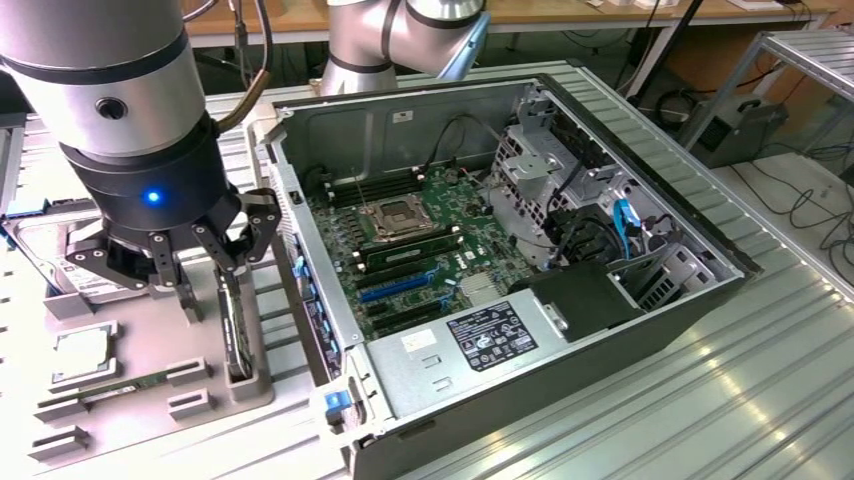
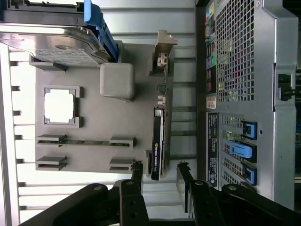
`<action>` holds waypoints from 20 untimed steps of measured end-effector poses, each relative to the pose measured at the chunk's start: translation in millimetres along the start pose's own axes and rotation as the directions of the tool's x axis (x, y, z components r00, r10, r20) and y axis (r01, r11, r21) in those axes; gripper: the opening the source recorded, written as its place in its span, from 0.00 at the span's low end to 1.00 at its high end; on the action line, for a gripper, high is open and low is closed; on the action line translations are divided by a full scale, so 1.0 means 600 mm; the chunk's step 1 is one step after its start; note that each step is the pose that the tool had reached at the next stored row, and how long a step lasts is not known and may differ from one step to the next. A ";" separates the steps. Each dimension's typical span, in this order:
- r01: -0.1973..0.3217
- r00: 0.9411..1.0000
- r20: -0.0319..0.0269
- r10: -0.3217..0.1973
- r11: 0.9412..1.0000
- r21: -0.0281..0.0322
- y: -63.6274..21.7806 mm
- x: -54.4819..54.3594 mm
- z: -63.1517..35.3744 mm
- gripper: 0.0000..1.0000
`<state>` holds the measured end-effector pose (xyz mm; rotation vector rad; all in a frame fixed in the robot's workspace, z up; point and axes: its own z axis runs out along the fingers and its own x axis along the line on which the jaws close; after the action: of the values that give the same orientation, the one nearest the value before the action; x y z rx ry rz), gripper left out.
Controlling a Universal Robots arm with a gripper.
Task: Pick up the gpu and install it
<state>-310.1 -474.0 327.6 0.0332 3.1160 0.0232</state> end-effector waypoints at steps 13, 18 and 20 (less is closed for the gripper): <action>0.000 1.000 0.000 0.000 1.000 0.000 0.000 0.000 0.006 0.42; 0.000 1.000 0.000 0.000 1.000 0.000 0.000 0.001 0.008 0.42; 0.000 1.000 0.000 0.000 1.000 0.000 0.000 0.002 0.009 0.42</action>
<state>-311.0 -474.0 322.2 0.0332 3.1161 0.0231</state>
